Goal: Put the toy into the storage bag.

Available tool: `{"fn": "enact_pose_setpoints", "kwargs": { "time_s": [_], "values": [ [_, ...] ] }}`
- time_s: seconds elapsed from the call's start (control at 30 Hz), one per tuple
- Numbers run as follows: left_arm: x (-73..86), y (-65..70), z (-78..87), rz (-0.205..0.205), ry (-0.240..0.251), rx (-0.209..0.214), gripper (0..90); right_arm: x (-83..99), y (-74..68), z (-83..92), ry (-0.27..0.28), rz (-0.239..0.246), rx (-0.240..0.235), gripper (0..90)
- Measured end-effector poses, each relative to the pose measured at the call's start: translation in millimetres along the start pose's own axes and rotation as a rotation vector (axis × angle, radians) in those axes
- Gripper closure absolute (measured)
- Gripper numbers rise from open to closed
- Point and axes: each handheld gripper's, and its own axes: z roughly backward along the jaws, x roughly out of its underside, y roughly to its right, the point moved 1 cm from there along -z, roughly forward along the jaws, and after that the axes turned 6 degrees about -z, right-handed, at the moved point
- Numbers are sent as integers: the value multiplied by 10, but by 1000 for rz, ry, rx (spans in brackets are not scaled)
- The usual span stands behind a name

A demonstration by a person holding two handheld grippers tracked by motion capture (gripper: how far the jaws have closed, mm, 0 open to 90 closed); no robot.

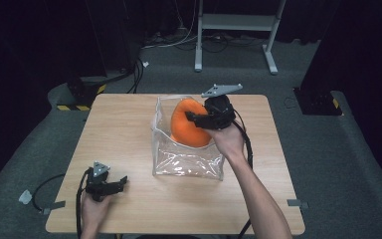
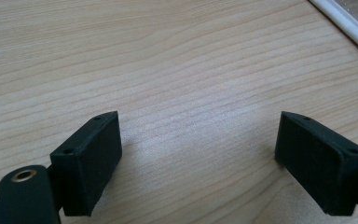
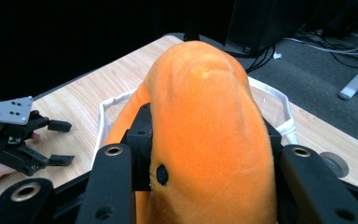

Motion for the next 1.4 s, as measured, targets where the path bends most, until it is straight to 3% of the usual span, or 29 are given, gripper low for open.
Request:
{"fn": "enact_pose_setpoints", "kwargs": {
  "time_s": [0.53, 1.4],
  "values": [
    [0, -1, 2, -2, -2, 0, 148, 191, 12, -8, -6, -15, -27, 535],
    [1, -2, 2, -2, -1, -1, 149, 410, 16, -130, -63, 14, 13, 506]
  ]
}}
